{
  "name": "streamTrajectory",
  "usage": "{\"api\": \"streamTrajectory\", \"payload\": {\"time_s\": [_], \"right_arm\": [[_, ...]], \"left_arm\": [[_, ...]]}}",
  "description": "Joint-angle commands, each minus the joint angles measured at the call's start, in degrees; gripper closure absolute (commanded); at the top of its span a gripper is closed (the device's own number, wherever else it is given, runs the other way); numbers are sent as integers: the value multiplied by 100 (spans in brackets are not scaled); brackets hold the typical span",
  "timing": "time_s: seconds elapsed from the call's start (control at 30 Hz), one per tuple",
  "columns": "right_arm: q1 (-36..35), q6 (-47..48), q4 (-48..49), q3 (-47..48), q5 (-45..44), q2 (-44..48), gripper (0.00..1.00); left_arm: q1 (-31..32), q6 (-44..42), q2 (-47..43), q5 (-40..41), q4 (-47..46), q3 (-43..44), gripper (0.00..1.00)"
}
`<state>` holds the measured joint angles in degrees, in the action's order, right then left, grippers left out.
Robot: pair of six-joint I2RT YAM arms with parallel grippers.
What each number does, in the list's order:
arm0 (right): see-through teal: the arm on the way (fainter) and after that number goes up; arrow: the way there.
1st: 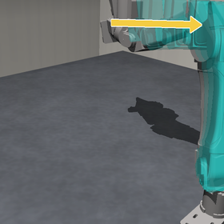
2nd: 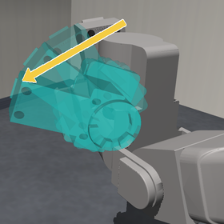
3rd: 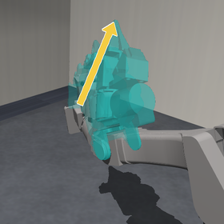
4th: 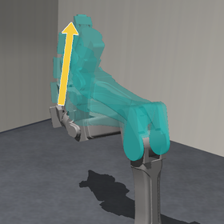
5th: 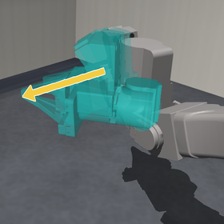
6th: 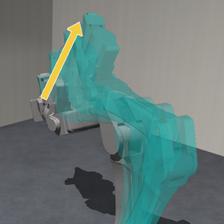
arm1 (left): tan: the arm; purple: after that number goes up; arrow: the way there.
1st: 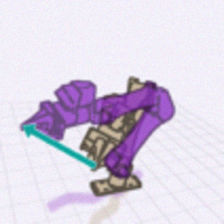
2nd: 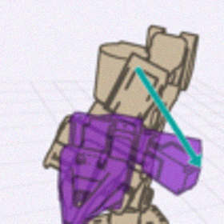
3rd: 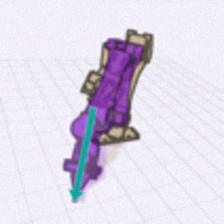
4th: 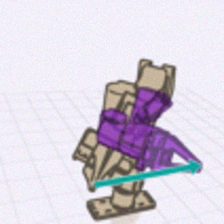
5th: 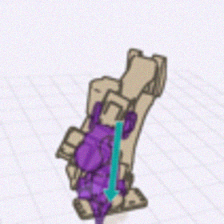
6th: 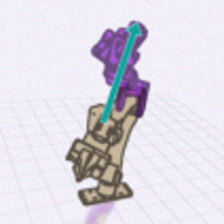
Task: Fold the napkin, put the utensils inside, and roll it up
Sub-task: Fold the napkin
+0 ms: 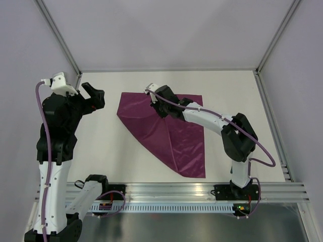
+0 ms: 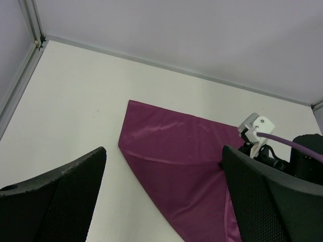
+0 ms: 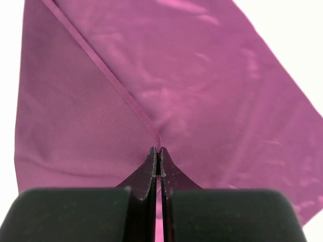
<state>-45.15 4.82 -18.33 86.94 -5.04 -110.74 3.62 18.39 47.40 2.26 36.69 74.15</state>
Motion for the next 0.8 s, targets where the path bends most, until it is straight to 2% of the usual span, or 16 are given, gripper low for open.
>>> {"api": "streamTrajectory", "payload": {"time_s": [0.0,0.77], "right_arm": [[216,89,250,-63,-147,413,99],[1271,256,330,-19,-94,325,100]], "left_arm": [[-10,-64,59,-182,-179,-41,0],[-19,-29,314,-376,-443,-217,0]]}}
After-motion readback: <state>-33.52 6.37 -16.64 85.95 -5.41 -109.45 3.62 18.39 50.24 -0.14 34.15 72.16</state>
